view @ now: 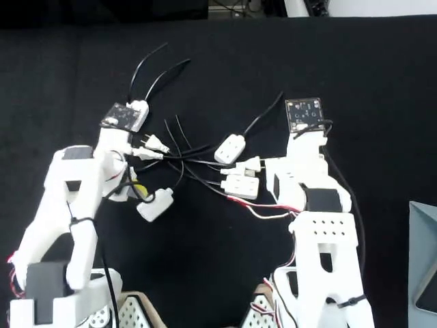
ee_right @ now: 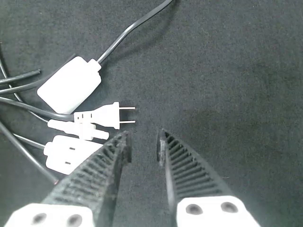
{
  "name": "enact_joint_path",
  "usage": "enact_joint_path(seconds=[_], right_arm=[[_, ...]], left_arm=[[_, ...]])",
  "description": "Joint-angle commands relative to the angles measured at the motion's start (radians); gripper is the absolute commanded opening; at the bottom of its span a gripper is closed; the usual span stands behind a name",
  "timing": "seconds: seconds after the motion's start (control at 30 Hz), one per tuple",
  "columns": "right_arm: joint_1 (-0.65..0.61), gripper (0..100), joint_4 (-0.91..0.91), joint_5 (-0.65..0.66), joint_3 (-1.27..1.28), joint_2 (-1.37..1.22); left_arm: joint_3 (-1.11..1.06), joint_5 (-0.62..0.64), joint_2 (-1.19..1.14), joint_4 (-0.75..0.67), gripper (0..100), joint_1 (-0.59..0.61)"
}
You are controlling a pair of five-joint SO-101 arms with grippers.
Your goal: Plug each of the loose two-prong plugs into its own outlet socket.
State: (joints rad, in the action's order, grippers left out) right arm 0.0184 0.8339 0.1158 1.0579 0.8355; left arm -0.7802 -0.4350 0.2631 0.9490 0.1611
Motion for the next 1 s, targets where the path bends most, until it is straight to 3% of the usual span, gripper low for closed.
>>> enact_joint_path(seconds=[0.0, 0.23, 0.37, 0.57, 0.7, 0.97], right_arm=[[-0.012, 10.6, -0.018, 0.002, -0.007, 0.013], [-0.012, 10.6, -0.018, 0.002, -0.007, 0.013], [-0.012, 10.6, -0.018, 0.002, -0.007, 0.013], [-0.012, 10.6, -0.018, 0.002, -0.007, 0.013], [-0.012, 10.6, -0.018, 0.002, -0.007, 0.013], [-0.012, 10.6, -0.017, 0.002, -0.005, 0.013]], left_arm=[[0.041, -0.009, -0.044, -0.049, 32, 0.056], [0.205, -0.003, -0.071, 0.153, 32, 0.062], [0.271, 0.005, -0.052, 0.305, 32, -0.010], [0.222, 0.040, 0.144, 0.423, 27, -0.203], [0.097, 0.041, 0.272, 0.350, 29, -0.292], [-0.101, 0.040, 0.163, 0.046, 30, -0.234]])
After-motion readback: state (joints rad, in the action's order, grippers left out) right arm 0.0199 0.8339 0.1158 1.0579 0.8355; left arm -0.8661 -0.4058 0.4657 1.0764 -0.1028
